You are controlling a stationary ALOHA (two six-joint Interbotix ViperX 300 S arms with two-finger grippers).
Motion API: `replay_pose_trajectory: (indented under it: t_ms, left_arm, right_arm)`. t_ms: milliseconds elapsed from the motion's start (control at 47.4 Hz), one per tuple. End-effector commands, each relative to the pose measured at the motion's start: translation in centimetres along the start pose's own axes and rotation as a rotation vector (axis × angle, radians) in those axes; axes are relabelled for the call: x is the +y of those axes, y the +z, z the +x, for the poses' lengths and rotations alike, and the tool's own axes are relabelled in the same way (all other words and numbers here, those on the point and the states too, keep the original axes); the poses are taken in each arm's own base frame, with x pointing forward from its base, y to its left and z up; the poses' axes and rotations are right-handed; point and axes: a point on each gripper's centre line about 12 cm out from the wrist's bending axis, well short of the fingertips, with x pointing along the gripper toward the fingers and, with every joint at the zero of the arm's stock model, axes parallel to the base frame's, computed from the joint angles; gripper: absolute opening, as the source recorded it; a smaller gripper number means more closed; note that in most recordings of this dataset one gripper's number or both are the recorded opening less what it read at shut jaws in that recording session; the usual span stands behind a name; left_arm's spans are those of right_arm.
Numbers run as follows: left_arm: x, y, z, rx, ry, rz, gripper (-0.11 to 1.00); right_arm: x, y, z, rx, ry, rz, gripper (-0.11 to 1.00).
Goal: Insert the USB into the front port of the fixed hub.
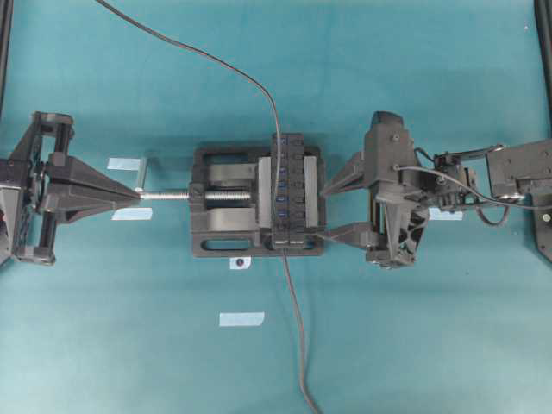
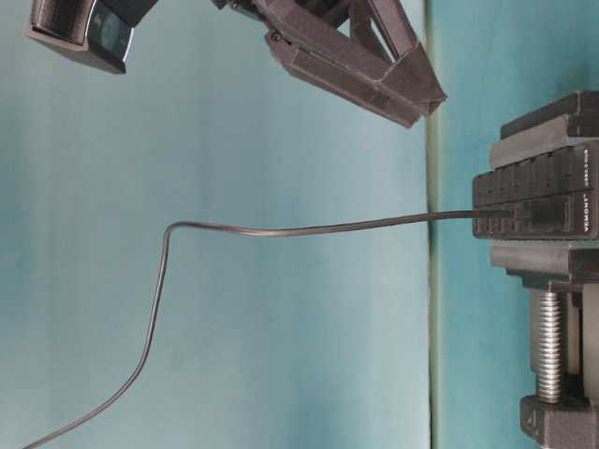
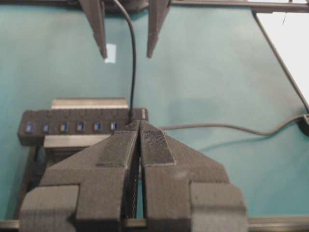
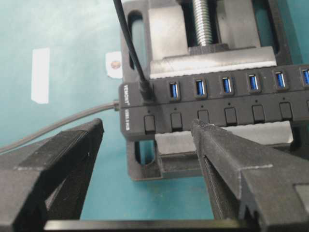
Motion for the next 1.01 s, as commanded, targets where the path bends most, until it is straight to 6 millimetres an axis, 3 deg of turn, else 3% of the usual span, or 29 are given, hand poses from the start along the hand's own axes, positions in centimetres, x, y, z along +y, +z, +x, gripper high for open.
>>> replay_pose_trajectory:
  t_ms: [0, 991]
  left_arm:
    - [-0.05, 0.98, 0.15, -0.028, -0.002, 0.0, 0.0]
    - [-0.05, 0.97, 0.12, -0.029, -0.002, 0.002, 0.0]
  right_arm:
    - [0.2, 0.59, -0.3, -0.022, 0.006, 0.012, 0.76]
    - [0.16, 0.26, 0.26, -0.005, 0.004, 0.02, 0.76]
